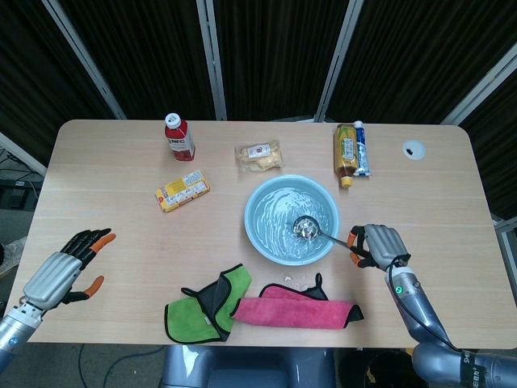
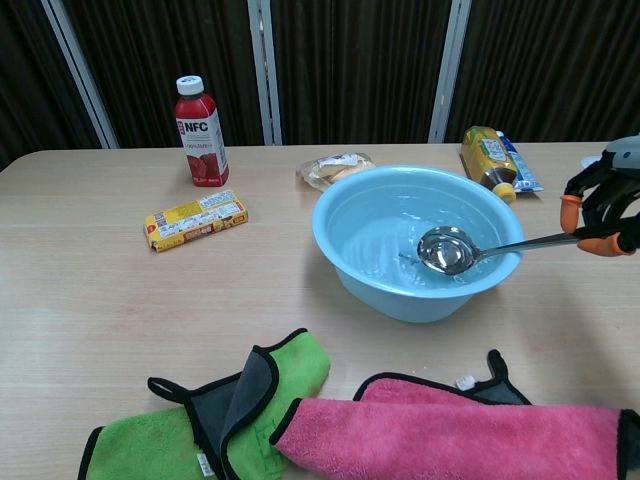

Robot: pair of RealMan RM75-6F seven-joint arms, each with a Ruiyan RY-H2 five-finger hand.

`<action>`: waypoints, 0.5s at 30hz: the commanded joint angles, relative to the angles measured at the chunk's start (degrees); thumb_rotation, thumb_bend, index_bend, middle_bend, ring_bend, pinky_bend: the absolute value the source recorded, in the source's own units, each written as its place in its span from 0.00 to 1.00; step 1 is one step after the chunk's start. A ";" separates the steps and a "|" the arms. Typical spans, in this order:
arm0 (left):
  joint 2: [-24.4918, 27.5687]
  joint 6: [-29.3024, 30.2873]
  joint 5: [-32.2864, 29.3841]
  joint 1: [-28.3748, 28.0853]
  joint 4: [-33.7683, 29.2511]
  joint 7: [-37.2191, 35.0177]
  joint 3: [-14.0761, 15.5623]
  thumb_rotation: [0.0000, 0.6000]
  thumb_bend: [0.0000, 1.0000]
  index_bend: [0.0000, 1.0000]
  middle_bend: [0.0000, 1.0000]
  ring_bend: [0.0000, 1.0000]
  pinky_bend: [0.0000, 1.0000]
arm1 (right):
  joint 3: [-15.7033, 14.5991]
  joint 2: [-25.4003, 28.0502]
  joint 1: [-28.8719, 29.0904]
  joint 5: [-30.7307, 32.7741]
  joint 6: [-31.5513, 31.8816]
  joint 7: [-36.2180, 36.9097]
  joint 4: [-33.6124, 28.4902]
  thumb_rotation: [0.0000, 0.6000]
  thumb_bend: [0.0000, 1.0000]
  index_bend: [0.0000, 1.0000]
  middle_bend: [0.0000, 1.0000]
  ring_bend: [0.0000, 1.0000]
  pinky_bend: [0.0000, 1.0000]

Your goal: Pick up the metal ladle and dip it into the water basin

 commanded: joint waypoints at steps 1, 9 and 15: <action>0.13 0.29 0.19 0.06 0.02 -0.23 0.09 1.00 0.47 0.00 0.00 0.00 0.00 | 0.13 2.71 1.18 4.67 -1.31 -1.84 -4.12 1.00 0.32 0.74 0.65 0.35 0.29; 0.51 1.67 0.71 0.64 0.15 -0.68 0.36 1.00 0.47 0.00 0.00 0.00 0.00 | 1.41 8.66 3.31 9.58 0.92 -4.94 -11.68 1.00 0.32 0.74 0.65 0.35 0.29; 0.55 1.69 0.82 0.65 0.24 -0.82 0.49 1.00 0.47 0.00 0.00 0.00 0.00 | 2.15 13.28 7.18 17.27 1.55 -9.18 -17.74 1.00 0.32 0.74 0.65 0.35 0.29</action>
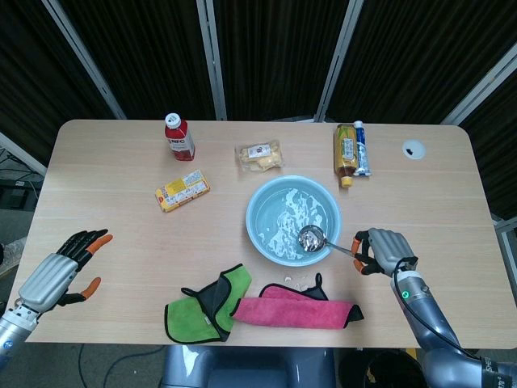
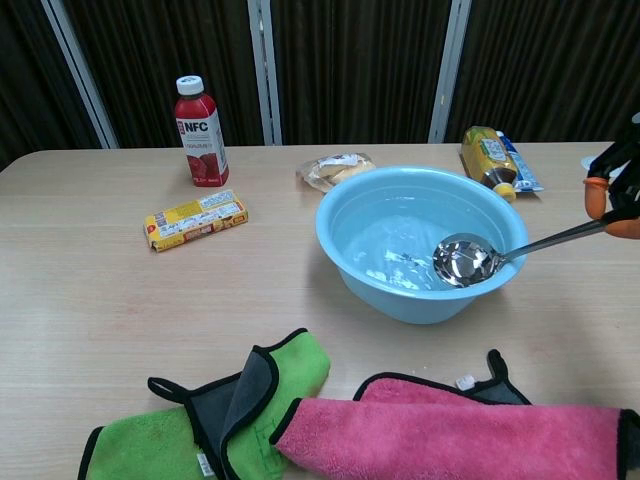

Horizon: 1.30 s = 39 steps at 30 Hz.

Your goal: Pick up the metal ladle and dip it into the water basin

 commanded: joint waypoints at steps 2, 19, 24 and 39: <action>0.04 0.16 0.25 0.05 -0.04 0.02 0.12 1.00 0.47 0.00 0.00 0.00 0.00 | 0.58 3.50 4.07 7.67 -0.36 -3.53 -3.66 1.00 0.32 0.74 0.65 0.35 0.29; -0.48 -0.85 -0.47 -0.12 -0.29 1.70 0.01 1.00 0.47 0.00 0.00 0.00 0.00 | -0.28 9.01 20.82 34.18 -7.60 -13.17 -3.78 1.00 0.32 0.74 0.65 0.35 0.29; -0.70 -1.22 -0.87 -0.14 -0.40 2.42 -0.10 1.00 0.47 0.00 0.00 0.00 0.00 | 0.57 10.24 22.92 36.75 -9.40 -12.58 -2.81 1.00 0.32 0.74 0.65 0.34 0.29; -1.13 -2.32 -1.98 -0.42 -0.43 3.24 -0.50 1.00 0.47 0.00 0.00 0.00 0.00 | 0.12 12.35 29.11 43.67 -15.93 -12.07 1.13 1.00 0.32 0.74 0.65 0.34 0.29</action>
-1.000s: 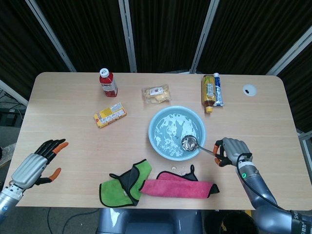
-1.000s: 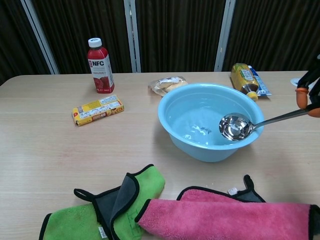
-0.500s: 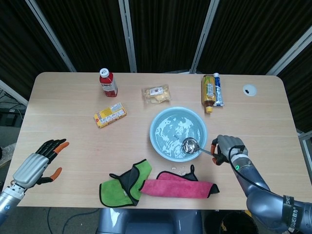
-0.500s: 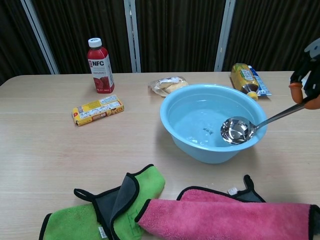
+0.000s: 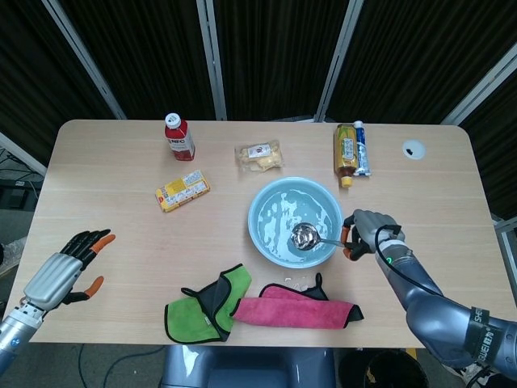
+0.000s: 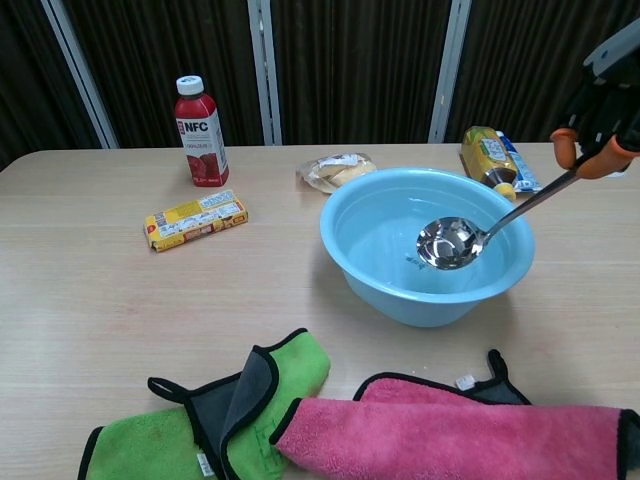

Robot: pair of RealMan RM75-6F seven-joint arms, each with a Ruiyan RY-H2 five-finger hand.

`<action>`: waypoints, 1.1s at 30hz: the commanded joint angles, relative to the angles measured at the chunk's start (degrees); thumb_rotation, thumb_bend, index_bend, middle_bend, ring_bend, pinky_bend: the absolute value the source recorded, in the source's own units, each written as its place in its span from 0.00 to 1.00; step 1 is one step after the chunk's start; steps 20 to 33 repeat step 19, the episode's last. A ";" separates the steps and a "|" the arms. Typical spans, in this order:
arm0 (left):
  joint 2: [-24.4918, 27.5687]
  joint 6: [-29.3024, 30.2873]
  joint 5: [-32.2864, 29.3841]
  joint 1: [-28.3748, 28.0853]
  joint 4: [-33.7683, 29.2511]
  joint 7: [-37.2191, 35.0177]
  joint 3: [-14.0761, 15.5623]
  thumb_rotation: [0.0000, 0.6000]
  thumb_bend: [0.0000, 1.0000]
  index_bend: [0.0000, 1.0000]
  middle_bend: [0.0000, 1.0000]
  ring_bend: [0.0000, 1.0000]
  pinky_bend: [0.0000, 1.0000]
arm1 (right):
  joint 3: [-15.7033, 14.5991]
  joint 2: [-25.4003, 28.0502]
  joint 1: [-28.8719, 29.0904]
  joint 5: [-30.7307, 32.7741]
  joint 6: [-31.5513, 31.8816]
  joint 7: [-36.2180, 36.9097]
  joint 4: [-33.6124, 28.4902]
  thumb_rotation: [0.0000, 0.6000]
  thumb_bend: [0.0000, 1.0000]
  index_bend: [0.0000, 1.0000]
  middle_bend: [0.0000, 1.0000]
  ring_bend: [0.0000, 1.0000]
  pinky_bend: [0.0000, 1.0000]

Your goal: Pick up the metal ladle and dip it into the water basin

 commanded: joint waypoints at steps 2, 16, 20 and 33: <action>-0.08 -0.26 -0.20 -0.11 0.07 0.01 -0.09 1.00 0.47 0.00 0.00 0.00 0.00 | -0.63 0.04 1.59 1.64 -0.60 -0.25 0.84 1.00 0.32 0.74 0.65 0.34 0.29; -0.59 -1.26 -0.31 -0.71 1.11 -0.41 -0.11 1.00 0.47 0.00 0.00 0.00 0.00 | -1.56 -0.11 4.48 2.91 -0.15 0.18 0.40 1.00 0.32 0.74 0.65 0.34 0.29; -0.58 -1.16 -0.29 -0.66 0.98 -0.32 -0.09 1.00 0.47 0.00 0.00 0.00 0.00 | -2.01 -0.85 4.69 2.78 -0.61 0.35 1.28 1.00 0.32 0.74 0.65 0.34 0.29; -0.58 -1.16 -0.29 -0.66 0.98 -0.32 -0.09 1.00 0.47 0.00 0.00 0.00 0.00 | -2.01 -0.85 4.69 2.78 -0.61 0.35 1.28 1.00 0.32 0.74 0.65 0.34 0.29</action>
